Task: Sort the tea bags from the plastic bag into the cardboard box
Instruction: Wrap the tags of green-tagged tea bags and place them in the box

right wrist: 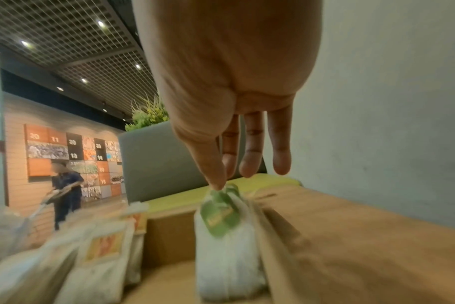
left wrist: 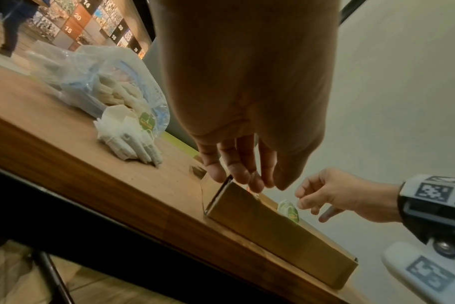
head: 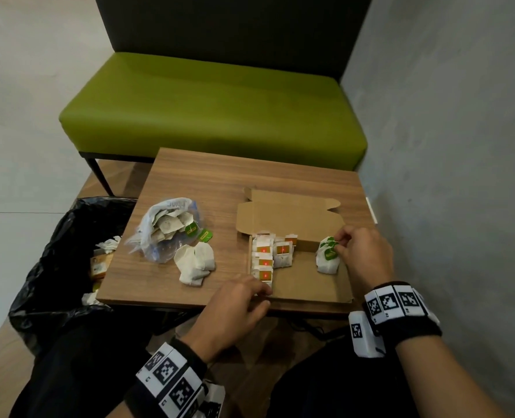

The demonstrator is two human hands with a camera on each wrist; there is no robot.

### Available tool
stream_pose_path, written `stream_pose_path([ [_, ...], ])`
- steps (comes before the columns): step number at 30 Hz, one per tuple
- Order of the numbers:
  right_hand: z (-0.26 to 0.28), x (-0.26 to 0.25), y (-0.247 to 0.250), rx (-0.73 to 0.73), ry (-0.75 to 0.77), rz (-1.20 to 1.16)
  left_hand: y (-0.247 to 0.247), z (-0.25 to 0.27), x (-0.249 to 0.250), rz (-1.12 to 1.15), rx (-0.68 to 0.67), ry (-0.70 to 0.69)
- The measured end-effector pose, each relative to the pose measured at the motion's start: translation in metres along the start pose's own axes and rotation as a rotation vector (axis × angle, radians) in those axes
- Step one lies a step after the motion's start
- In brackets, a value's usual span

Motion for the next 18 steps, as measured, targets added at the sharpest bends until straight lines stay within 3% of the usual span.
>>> stream_pose_path([
  [3, 0.003, -0.016, 0.017, 0.014, 0.036, -0.082, 0.011, 0.002, -0.002, 0.067, 0.097, 0.045],
  [7, 0.017, -0.051, 0.028, 0.027, 0.129, -0.194, 0.052, 0.006, -0.021, 0.009, 0.428, 0.177],
  [10, 0.036, -0.079, 0.027, 0.015, 0.189, -0.251, 0.080, 0.007, -0.051, -0.081, 0.606, 0.363],
  [14, 0.057, -0.107, 0.022, -0.007, 0.208, -0.216, 0.090, -0.002, -0.086, -0.168, 0.584, 0.539],
  [18, 0.071, -0.125, 0.014, -0.017, 0.237, -0.203, 0.087, -0.005, -0.089, -0.230, 0.560, 0.558],
])
Point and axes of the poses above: each hand's wrist, its own z-axis away from the middle knuckle, its own y-axis out of the back of the hand, x = y × z, the point moved 6 cm from there along -z, towards the middle knuckle, and after that the axes turned 15 degrees about z, right-handed, at the moved point
